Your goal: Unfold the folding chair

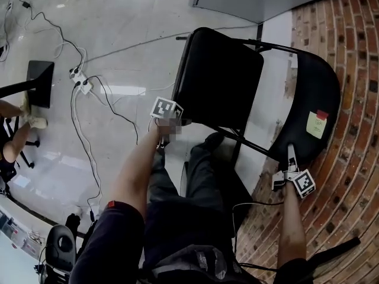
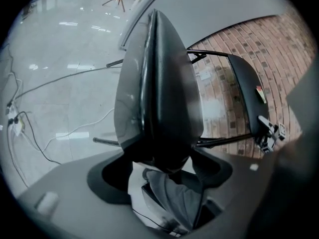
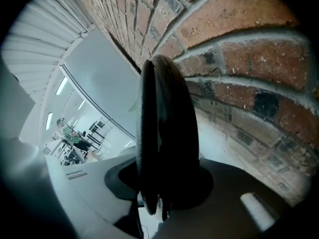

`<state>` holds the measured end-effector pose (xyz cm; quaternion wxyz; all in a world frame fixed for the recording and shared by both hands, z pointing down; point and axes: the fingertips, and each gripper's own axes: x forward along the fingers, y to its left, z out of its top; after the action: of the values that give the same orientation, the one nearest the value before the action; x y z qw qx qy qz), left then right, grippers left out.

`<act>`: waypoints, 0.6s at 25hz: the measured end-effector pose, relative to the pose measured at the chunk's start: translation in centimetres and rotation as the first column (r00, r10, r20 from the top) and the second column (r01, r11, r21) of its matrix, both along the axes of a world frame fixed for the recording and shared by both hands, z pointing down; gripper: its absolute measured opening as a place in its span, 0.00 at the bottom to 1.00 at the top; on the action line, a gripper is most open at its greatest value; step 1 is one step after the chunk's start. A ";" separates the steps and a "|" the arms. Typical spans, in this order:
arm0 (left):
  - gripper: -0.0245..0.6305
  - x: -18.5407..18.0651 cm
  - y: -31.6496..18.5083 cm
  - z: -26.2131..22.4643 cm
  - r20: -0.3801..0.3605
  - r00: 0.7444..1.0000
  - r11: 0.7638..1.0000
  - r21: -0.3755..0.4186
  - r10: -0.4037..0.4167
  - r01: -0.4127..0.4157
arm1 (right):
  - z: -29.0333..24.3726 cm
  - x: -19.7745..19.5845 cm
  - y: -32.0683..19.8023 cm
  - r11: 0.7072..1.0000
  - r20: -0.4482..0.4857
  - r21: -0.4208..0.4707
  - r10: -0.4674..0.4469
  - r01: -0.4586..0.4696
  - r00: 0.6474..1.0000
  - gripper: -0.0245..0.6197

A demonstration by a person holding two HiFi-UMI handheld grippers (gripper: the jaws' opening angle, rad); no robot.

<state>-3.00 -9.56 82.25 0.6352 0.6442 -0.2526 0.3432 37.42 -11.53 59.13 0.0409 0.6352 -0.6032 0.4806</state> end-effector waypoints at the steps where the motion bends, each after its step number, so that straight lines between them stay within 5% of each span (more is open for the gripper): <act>1: 0.60 -0.3 0.2 0.5 -0.001 1.000 1.000 -0.003 -0.008 0.008 | 0.4 -0.3 0.1 1.000 0.010 -0.007 -0.002 0.002 1.000 0.21; 15: 0.59 -2.1 0.3 3.7 -0.039 0.998 0.999 0.024 -0.046 0.047 | 3.4 -1.4 0.7 1.000 0.024 -0.016 -0.021 0.021 0.999 0.21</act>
<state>-5.12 -9.22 85.98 0.6397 0.6525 -0.2595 0.3125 36.00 -10.88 62.50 0.0439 0.6227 -0.6064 0.4925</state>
